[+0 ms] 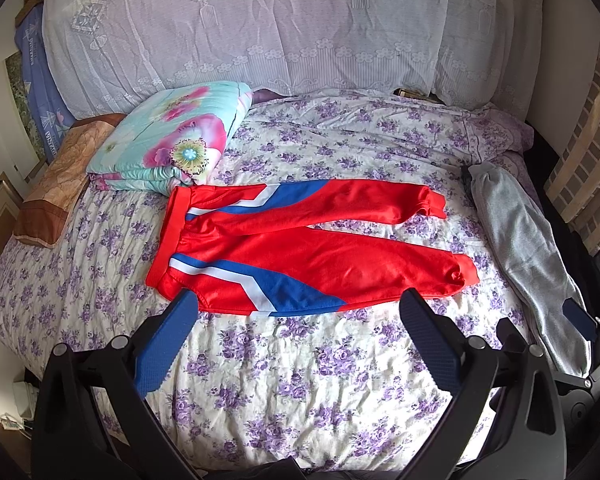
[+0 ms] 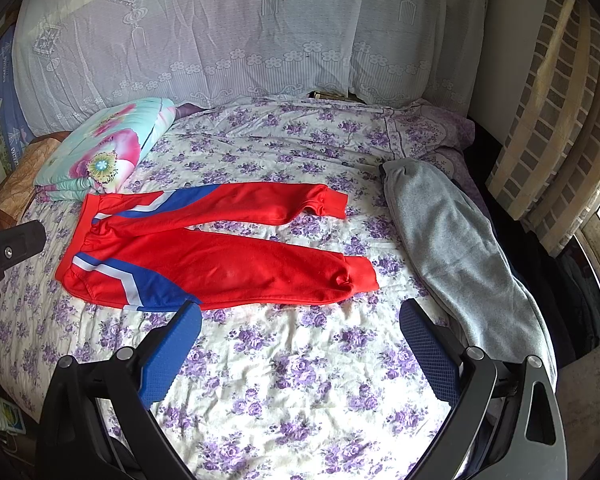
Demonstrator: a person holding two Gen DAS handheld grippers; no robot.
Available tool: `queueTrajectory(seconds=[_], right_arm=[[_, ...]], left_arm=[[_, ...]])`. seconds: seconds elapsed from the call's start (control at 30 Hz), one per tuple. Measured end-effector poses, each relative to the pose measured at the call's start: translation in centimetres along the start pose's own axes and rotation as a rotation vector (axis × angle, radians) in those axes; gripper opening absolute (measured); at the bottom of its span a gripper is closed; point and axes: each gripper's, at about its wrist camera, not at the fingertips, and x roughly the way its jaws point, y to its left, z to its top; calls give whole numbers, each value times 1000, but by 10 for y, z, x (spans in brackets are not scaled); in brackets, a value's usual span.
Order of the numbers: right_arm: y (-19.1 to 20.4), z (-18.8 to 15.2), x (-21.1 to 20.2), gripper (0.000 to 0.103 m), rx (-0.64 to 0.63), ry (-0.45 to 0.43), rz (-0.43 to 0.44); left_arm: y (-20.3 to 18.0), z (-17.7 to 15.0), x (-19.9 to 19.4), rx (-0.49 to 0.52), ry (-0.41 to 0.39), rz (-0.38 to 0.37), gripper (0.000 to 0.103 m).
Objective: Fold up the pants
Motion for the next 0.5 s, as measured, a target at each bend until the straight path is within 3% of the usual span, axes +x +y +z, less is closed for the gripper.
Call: queueTrajectory(seconds=[0.5], right_arm=[[1, 0, 3, 99, 1, 3, -1]], left_arm=[[1, 0, 1, 0, 2, -1, 98]])
